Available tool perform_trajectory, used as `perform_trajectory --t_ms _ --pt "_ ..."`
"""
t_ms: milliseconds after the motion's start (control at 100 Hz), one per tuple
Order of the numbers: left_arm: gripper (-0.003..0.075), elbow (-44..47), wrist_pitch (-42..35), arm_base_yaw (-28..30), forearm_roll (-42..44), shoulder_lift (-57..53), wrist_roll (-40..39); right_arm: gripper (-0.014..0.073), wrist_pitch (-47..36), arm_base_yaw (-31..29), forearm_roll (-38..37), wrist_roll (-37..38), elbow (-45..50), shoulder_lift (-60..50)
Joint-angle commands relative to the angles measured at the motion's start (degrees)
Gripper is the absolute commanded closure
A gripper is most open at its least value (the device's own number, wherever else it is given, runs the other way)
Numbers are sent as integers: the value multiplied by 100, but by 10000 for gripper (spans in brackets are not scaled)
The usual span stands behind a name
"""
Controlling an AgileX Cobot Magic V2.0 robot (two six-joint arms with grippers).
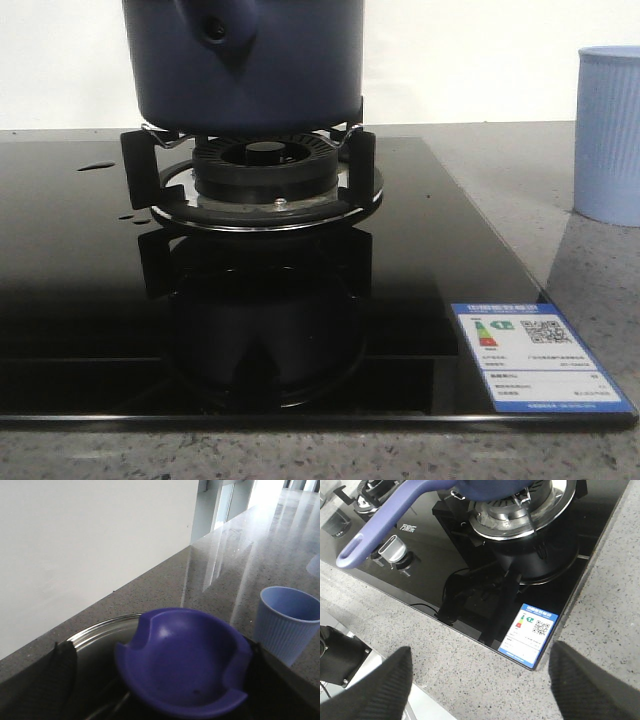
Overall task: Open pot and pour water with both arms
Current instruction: 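Lift the glass lid up off the pot with the left gripper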
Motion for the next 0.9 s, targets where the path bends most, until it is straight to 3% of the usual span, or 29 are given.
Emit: perform_trajectory --t_ms 0,360,680,890 --pt "120 -188 226 -54 -509 -153 42 87 -356 4 292 -104 -175 118" --pt "133 -188 375 -115 -699 58 52 87 -544 4 292 -104 -175 118" --pt "419 -188 495 -150 -699 73 52 87 -615 4 292 -104 -175 118" --pt "446 -188 680 -123 -895 -7 52 87 -703 4 292 -104 -175 118"
